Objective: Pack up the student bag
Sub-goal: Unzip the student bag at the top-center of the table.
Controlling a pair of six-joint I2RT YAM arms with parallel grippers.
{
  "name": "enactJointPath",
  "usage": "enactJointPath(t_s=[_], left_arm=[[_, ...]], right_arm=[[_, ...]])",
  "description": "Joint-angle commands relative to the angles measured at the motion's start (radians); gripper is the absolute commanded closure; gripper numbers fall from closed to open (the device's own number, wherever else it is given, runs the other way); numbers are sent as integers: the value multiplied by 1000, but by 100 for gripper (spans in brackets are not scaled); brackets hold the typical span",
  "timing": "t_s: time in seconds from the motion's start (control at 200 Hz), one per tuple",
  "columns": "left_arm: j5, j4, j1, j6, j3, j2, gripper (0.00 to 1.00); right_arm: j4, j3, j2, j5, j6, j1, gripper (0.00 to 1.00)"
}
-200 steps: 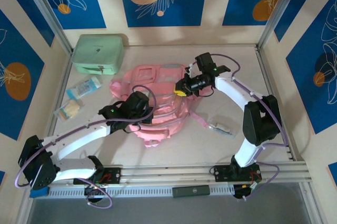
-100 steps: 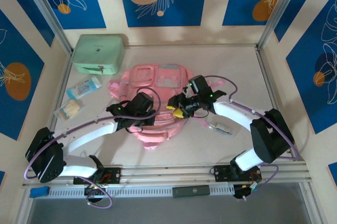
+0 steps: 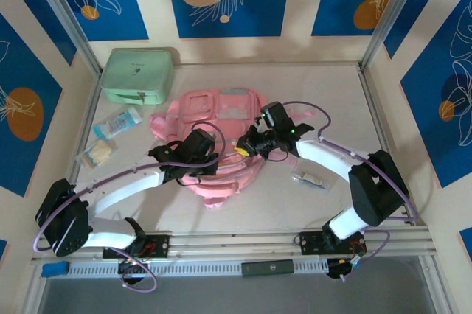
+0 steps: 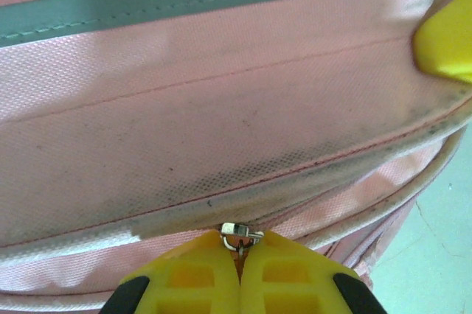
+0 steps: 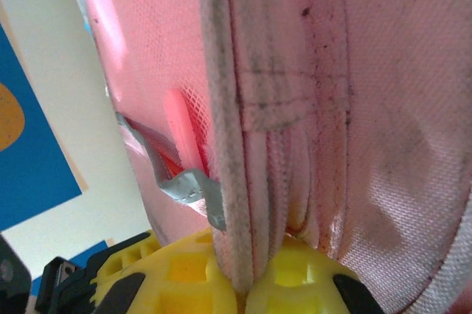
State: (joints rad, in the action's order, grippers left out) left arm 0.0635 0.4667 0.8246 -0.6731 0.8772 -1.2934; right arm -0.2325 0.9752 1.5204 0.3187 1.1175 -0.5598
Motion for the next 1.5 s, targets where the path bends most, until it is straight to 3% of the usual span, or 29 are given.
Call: enactJointPath(t_s=[0.0,0.15,0.3,0.5,0.655,0.72,0.815,0.985,1.21,1.276,1.436,1.496], left_arm=[[2,133,-3,22,-35,68,100],[12,241,4,-5,-93,185,100],[-29,198,5,-8,-141,216,100],[62,186,-97,124,-92,140,100],[-37,-7,-193,276,-130,158,100],[-31,-11,-222,314,-123,141,100],[-37,1,-249,348,-87,74,100],[-12,-24,-285,350,-86,61,100],[-92,-58,-310,341,-62,21,100],[-138,-74,-308,325,-52,7,100],[-202,-82,-293,299,-58,17,66],[-227,-80,-291,279,-79,42,60]], right_arm=[[-88,51,-37,51,-177,81,100],[-259,142,4,142,-365,211,100],[-310,265,113,159,-470,271,100],[-318,365,196,131,-532,269,100],[-362,419,238,127,-595,274,100],[-352,431,256,151,-610,272,100],[-317,450,287,201,-635,254,100],[-408,565,352,64,-713,252,100],[-453,649,394,155,-753,248,100],[-486,657,385,122,-757,232,84],[-485,546,279,70,-718,238,51],[-490,500,226,48,-702,240,44]])
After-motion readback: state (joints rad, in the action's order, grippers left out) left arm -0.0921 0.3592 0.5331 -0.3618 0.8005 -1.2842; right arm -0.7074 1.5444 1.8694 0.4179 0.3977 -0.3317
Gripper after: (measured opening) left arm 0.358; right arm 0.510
